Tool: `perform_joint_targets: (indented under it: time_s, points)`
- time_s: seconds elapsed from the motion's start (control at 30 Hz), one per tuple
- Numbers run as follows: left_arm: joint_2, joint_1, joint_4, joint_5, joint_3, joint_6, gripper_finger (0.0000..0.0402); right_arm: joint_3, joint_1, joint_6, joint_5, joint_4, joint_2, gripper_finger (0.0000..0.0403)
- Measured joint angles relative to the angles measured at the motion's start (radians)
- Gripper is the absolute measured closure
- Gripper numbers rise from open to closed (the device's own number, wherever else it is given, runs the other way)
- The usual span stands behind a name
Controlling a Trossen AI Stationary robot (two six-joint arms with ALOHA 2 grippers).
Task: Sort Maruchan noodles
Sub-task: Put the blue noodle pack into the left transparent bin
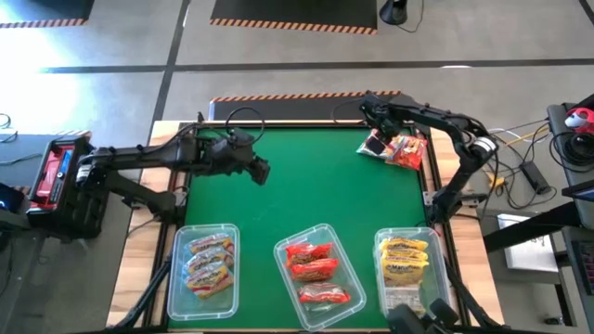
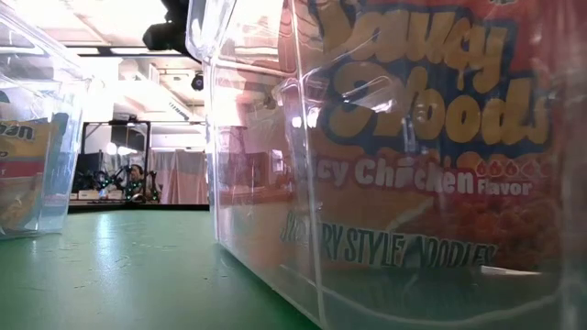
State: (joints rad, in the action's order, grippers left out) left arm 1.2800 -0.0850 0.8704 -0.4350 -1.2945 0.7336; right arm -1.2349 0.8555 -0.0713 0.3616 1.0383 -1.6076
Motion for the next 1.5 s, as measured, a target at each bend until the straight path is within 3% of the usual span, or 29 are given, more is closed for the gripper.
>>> perform_joint_targets:
  time_s: [0.43, 0.8, 1.07, 1.5]
  points:
    - [-0.001, -0.131, -0.020, 0.110, 0.000, -0.163, 0.0189, -0.130, 0.000, -0.034, 0.000, 0.145, -0.131, 0.0326]
    - [-0.001, -0.133, -0.030, 0.132, 0.000, -0.175, 0.0189, -0.150, -0.001, -0.060, -0.065, 0.258, -0.137, 0.0329]
    - [-0.001, -0.133, -0.045, 0.132, -0.001, -0.175, 0.0189, -0.143, -0.027, -0.078, -0.187, 0.304, -0.144, 0.0335]
    - [-0.001, -0.132, -0.049, 0.139, -0.001, -0.175, 0.0189, -0.145, -0.078, -0.044, -0.214, 0.281, -0.220, 0.0335]
